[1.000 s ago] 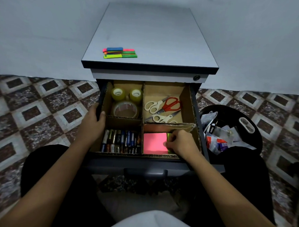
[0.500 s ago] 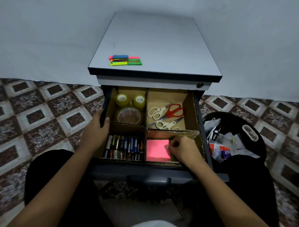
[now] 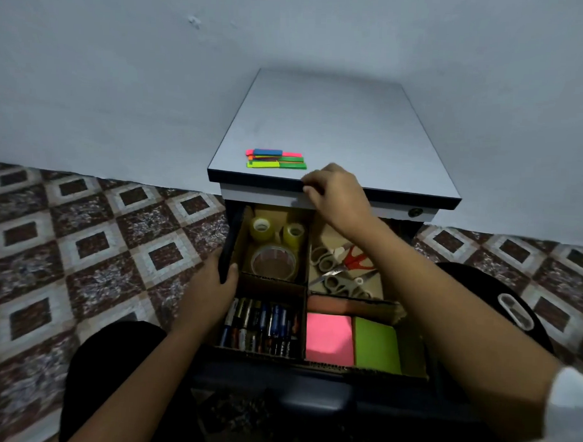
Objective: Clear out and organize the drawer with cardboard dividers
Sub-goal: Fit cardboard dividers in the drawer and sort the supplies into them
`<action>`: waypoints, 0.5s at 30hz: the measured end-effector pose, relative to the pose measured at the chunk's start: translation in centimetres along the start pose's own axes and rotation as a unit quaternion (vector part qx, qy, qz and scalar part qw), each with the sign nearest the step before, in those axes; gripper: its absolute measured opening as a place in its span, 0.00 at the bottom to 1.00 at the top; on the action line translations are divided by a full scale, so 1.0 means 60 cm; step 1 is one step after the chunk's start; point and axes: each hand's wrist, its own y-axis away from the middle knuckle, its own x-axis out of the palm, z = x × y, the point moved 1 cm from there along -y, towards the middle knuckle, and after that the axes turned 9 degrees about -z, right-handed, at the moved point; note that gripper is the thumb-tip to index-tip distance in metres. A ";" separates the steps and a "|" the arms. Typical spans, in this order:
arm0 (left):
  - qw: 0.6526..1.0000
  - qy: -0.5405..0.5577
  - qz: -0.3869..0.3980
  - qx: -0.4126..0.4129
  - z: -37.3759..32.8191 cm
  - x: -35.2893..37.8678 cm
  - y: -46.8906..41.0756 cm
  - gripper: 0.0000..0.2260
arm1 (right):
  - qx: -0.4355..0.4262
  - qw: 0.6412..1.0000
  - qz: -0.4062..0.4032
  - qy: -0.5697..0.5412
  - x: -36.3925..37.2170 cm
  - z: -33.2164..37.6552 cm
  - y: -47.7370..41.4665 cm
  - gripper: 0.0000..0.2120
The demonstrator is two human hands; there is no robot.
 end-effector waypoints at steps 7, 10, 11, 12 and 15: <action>1.000 0.002 -0.008 0.011 0.010 0.003 -0.006 0.22 | -0.069 0.990 0.008 0.119 0.037 0.002 -0.065 0.17; 1.000 0.000 -0.009 0.010 0.012 0.004 -0.007 0.22 | -0.077 0.987 0.019 0.141 0.039 0.001 -0.068 0.16; 1.000 -0.001 -0.008 0.009 0.013 0.004 -0.008 0.22 | -0.080 0.986 0.019 0.142 0.038 0.000 -0.068 0.16; 1.000 -0.002 -0.006 0.008 0.013 0.004 -0.008 0.22 | -0.082 0.986 0.018 0.142 0.037 0.000 -0.067 0.16; 1.000 0.001 -0.008 0.012 0.013 0.005 -0.008 0.23 | -0.089 0.986 0.020 0.142 0.033 -0.002 -0.065 0.16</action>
